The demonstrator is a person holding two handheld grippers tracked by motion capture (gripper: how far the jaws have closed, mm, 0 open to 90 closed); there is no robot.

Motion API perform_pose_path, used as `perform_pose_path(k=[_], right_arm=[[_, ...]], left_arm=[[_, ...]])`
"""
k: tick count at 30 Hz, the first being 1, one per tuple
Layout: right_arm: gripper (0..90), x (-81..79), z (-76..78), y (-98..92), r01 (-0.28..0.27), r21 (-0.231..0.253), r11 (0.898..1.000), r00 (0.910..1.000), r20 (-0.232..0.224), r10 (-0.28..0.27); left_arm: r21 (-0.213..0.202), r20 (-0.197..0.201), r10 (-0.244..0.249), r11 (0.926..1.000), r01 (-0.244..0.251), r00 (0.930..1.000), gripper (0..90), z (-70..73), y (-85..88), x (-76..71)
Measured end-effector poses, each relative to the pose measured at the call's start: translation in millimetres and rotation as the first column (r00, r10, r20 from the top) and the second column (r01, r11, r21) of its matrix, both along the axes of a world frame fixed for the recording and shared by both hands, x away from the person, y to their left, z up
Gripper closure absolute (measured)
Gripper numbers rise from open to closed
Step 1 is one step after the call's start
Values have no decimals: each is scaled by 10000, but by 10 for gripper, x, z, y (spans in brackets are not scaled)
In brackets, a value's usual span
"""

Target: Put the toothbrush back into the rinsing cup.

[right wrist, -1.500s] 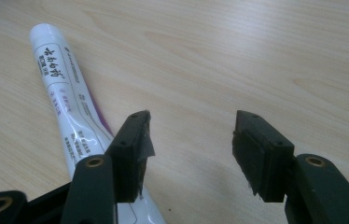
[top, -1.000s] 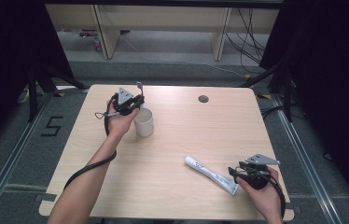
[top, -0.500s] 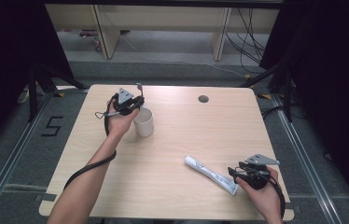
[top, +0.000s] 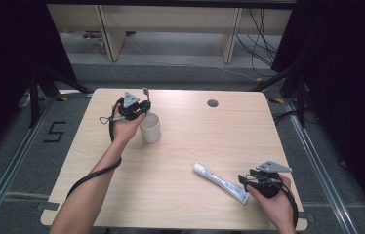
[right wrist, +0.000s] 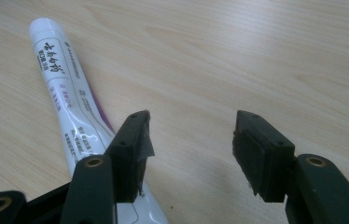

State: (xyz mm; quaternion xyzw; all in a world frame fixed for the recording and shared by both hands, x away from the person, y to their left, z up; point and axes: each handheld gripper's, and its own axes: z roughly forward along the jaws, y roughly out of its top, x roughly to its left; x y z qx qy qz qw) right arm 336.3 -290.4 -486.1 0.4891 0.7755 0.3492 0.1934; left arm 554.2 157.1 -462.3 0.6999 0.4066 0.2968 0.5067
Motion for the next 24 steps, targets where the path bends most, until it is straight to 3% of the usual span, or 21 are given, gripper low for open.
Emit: perform_pose_path(k=[7,8,10,11,17,18,23,24], right_arm=[[463,-11,-1,15,112,201,9997,9998,-165,-109],[463,-1,0,-1,-7,-26,10000,10000,6,7],[463,13,-10,-3,-174,-5,9998,9998,130,175],[463,4,-13,16,-101,206,9997,9999,-15,101],[460,17,-18,5,-177,-209,9996,9995,239,182],[460,1,-21,33,2,119,9999,10000,-4,-2],[460,-1,-14,41,9,174,9998,10000,-35,-8],[460,25,-11,13,-347,-101,9993,9989,300,350]], left_arm=[[-236,5,169,9996,-169,9999,682,0,18,-36],[-293,-26,202,9994,-203,9998,668,-1,23,-42],[-408,-99,274,9988,-278,9996,637,0,35,-60],[-498,-167,265,9984,-273,9995,623,4,44,-71],[-730,-248,335,9967,-352,9991,510,18,79,-129],[-764,-241,356,9964,-373,9991,498,23,91,-154],[-796,-125,475,9957,-484,9988,435,54,124,-217],[-727,-34,502,9961,-503,9987,413,73,143,-261]])
